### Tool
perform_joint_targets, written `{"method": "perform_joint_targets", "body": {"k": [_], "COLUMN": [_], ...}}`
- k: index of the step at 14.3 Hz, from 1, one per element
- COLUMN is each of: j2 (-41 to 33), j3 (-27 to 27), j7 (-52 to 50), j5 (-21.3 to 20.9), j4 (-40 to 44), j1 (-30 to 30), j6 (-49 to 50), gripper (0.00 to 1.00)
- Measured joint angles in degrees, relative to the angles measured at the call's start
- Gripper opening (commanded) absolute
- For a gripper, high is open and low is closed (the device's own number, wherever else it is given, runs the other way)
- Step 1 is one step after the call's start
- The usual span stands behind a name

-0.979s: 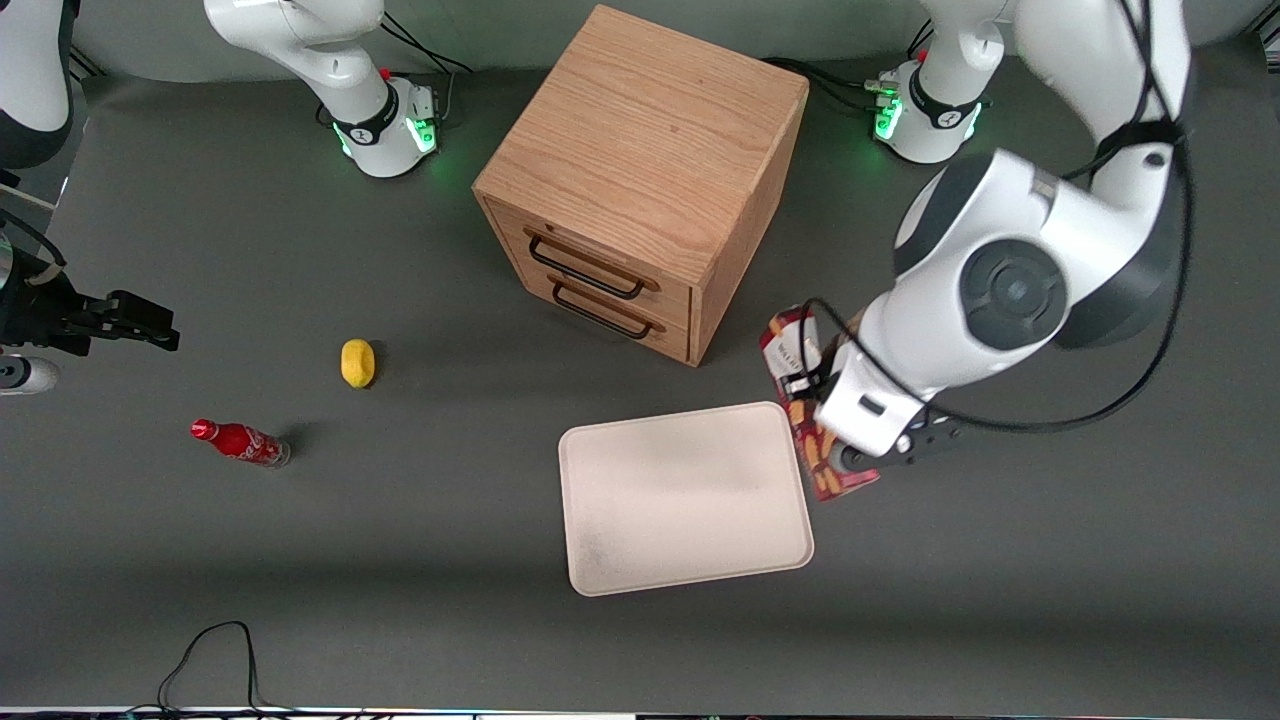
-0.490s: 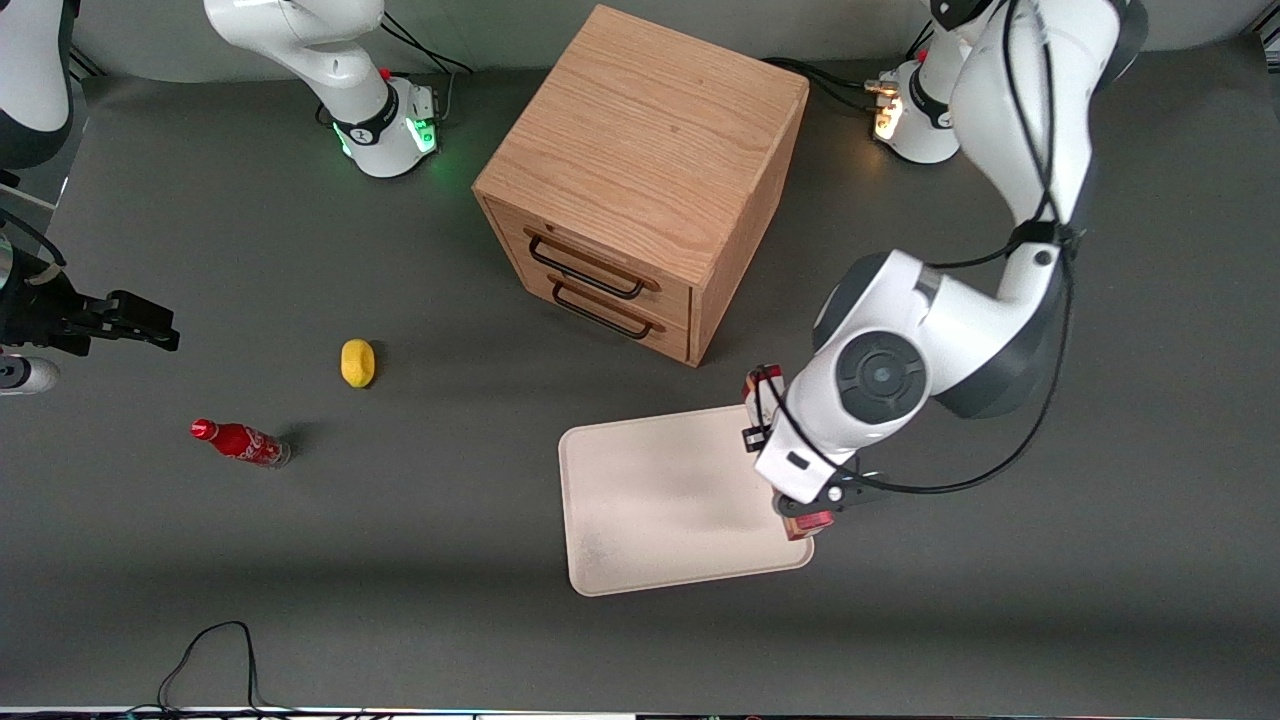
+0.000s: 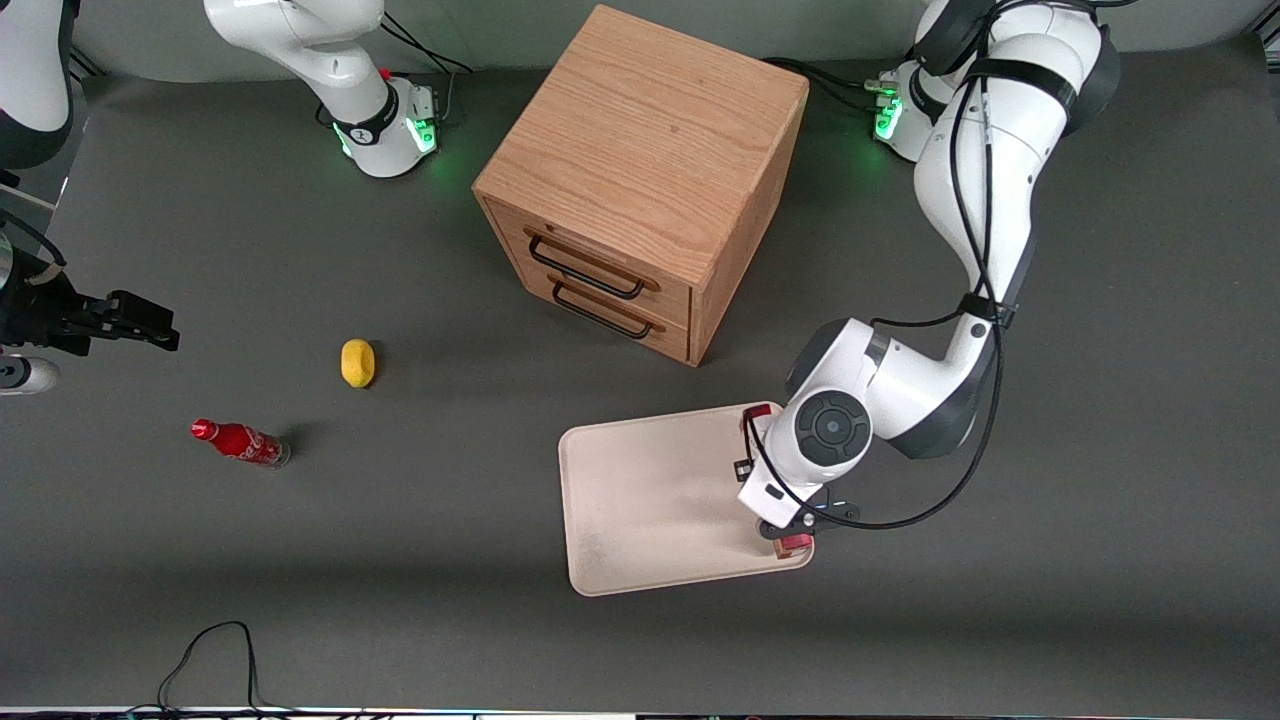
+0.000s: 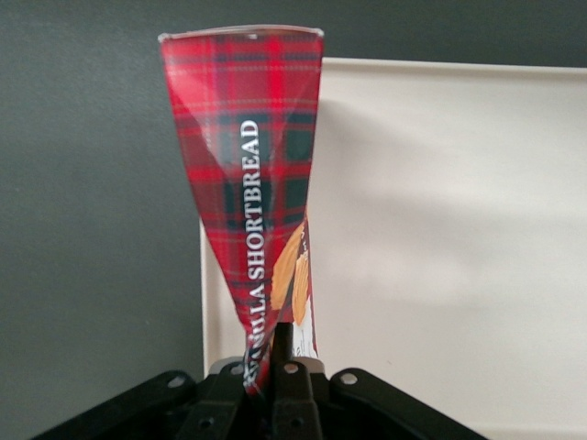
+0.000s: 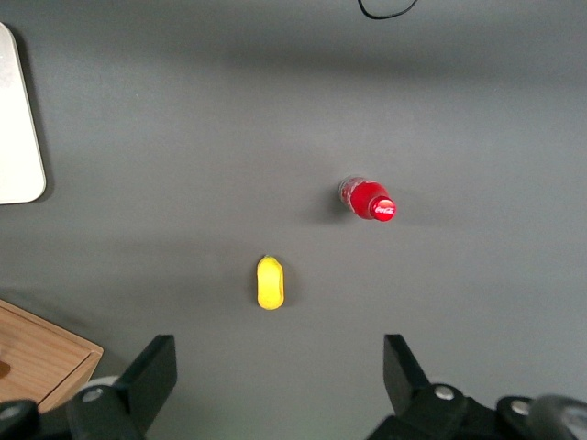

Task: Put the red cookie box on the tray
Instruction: 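Lower the box onto the tray and open the left gripper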

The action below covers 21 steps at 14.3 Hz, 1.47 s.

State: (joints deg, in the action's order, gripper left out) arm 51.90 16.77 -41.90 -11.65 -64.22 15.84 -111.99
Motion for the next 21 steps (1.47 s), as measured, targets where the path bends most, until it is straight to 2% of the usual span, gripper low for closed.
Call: {"method": "perform_joint_targets", "body": {"k": [7,8,9,17,21], "j2": [0.5,0.5,0.5,-0.26,-7.07], "j3": [-0.3,-0.31,-0.31,-0.29,-0.11], "j7": [0.32,0.32,0.32,0.32,2.07], "j5": [-0.04,-0.04,-0.04,-0.05,-0.05], "j4": [-0.26,-0.26,-0.26,0.53,1.59], "j1": [-0.22,-0.27,-0.29,-0.69,-1.83], "j6": [-1.55,-1.57,-1.59,-0.69,11.56], "gripper": [0.0,0.31,0.99,1.0,1.0]}}
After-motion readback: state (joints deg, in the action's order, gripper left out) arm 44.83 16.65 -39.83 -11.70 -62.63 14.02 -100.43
